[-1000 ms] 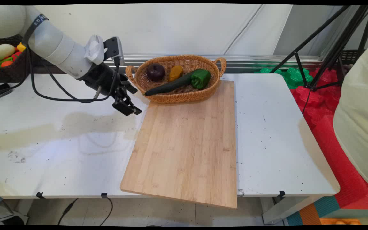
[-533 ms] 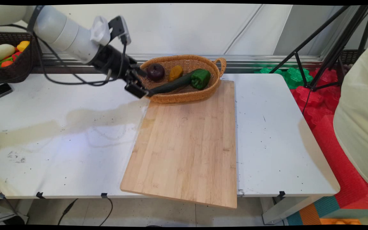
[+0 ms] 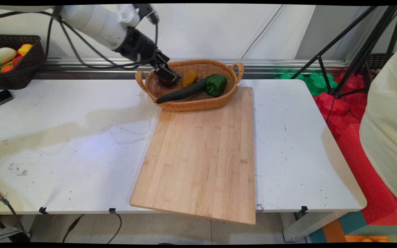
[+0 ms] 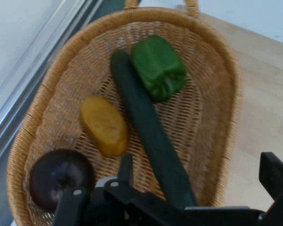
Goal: Pick up the cucumber from the vegetable basket
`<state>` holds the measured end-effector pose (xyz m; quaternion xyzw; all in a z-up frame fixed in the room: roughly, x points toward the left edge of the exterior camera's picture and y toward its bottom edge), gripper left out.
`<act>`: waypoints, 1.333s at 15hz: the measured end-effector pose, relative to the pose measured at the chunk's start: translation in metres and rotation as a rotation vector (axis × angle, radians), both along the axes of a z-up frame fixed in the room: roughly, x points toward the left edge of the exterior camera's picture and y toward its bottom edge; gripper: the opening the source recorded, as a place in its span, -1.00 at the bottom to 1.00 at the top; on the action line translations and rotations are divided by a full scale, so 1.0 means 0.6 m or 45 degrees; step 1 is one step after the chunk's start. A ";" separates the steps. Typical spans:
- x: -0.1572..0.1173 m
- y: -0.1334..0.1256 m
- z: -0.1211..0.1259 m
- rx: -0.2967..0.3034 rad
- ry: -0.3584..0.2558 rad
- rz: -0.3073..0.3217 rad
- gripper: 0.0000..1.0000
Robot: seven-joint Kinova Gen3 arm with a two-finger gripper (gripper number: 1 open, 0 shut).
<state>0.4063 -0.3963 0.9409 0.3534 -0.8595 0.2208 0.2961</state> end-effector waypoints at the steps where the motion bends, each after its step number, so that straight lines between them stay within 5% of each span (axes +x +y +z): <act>1: -0.006 -0.014 -0.003 0.001 -0.003 0.021 1.00; 11: -0.071 -0.140 -0.104 0.134 -0.058 0.187 1.00; 20: -0.096 -0.186 -0.173 0.244 -0.081 0.285 1.00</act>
